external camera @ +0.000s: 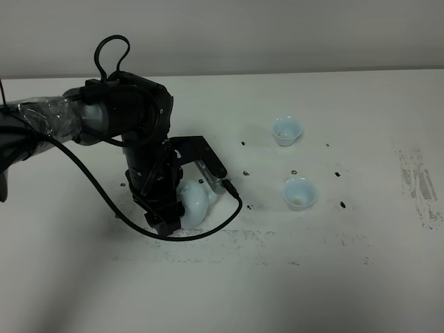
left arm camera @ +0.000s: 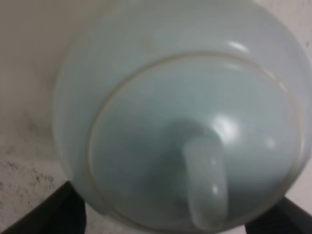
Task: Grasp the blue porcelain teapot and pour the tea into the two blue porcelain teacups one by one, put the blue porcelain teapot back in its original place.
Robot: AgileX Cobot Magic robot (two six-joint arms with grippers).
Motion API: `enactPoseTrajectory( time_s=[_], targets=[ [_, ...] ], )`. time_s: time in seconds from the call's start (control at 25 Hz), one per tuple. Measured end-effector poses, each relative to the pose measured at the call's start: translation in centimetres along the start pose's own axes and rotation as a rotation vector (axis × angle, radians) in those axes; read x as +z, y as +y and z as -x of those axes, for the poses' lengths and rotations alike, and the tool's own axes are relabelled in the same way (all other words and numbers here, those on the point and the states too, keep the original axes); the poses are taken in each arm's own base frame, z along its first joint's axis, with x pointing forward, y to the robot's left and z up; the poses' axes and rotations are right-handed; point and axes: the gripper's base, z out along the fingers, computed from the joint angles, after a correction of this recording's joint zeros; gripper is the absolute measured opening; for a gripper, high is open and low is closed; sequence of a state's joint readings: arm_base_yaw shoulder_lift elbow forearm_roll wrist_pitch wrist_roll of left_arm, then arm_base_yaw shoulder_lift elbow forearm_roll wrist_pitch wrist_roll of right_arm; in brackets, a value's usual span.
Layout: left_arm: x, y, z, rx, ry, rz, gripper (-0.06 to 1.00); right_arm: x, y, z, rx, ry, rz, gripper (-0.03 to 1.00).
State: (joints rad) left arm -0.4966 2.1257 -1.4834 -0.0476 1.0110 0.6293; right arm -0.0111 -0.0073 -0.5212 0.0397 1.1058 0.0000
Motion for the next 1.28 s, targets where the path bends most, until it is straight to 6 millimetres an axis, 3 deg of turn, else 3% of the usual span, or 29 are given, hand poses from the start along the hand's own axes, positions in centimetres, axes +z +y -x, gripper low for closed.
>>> enactPoseTrajectory(
  time_s=[0.4,1.28],
  targets=[
    [-0.43,0.12,0.18,0.002,-0.005,0.005,0.47,0.00,0.00,0.00,0.000,0.000,0.000,0.53],
    [-0.12,0.23,0.38,0.008,0.032,0.032,0.46,0.00,0.00,0.00,0.000,0.000,0.000,0.53]
  ],
)
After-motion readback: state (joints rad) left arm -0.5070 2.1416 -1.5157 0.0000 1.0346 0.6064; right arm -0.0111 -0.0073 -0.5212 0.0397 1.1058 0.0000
